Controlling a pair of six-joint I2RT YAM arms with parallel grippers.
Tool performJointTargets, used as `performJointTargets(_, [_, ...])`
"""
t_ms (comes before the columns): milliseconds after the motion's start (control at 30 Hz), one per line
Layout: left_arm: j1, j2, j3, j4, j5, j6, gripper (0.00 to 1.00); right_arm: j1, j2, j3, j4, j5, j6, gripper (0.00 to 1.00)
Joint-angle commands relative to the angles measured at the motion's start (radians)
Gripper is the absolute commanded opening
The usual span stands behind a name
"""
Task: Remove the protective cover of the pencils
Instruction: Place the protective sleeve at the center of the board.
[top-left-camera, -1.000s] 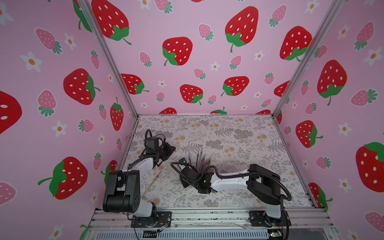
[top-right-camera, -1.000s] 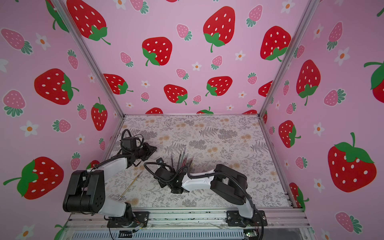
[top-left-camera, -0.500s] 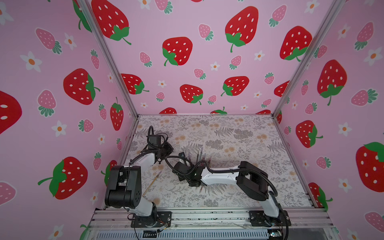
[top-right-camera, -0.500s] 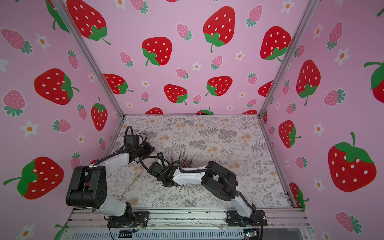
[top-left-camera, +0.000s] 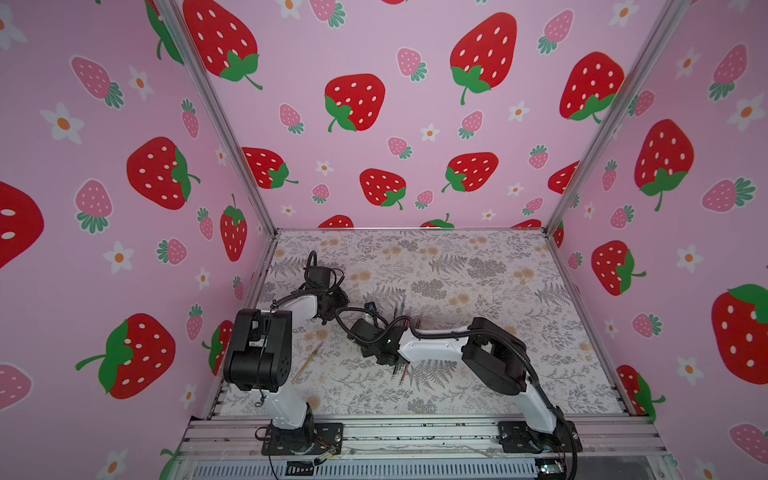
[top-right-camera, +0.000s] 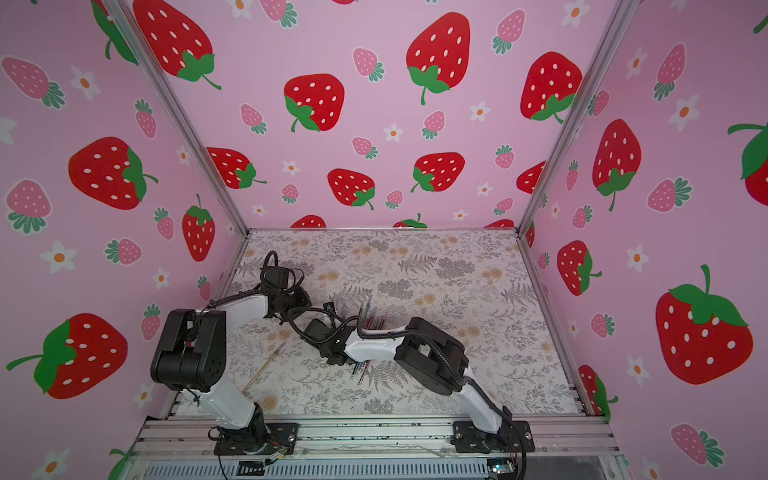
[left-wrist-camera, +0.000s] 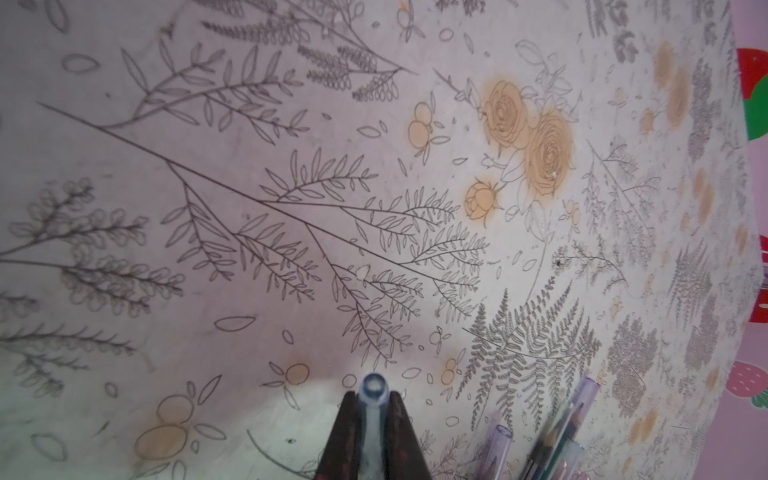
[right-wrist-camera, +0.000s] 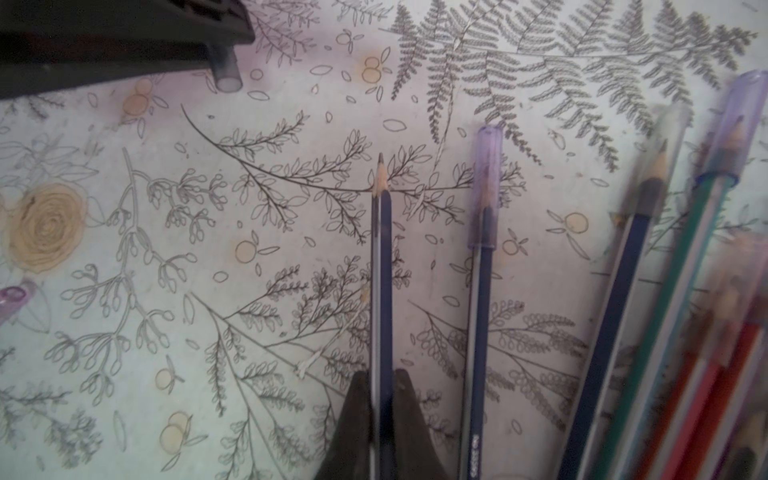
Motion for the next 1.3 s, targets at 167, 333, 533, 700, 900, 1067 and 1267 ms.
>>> performJointTargets(167, [-0.005, 0.045, 0.065, -0.056, -0.022, 0.025, 0.0, -0.005, 0.049, 0.017, 0.016, -0.096, 0.005, 0.02])
performJointTargets(333, [-0.005, 0.061, 0.08, -0.077, -0.04, 0.024, 0.0, 0.004, 0.061, 0.022, 0.038, -0.133, -0.007, 0.08])
performJointTargets(533, [-0.003, 0.058, 0.073, -0.085, -0.056, 0.02, 0.04, 0.018, 0.07, 0.028, 0.04, -0.138, -0.019, 0.16])
performJointTargets(700, [-0.004, 0.058, 0.071, -0.09, -0.057, 0.022, 0.13, 0.018, 0.07, 0.025, 0.038, -0.131, -0.019, 0.23])
performJointTargets(900, [-0.004, 0.052, 0.074, -0.103, -0.075, 0.02, 0.19, 0.018, 0.075, 0.03, 0.043, -0.141, -0.024, 0.23])
performJointTargets(1067, [-0.003, 0.069, 0.082, -0.103, -0.066, 0.022, 0.22, 0.019, 0.07, 0.027, 0.07, -0.161, -0.041, 0.22])
performJointTargets(1267, [0.0, 0.077, 0.086, -0.106, -0.06, 0.022, 0.23, 0.019, 0.052, 0.022, 0.08, -0.154, -0.061, 0.23])
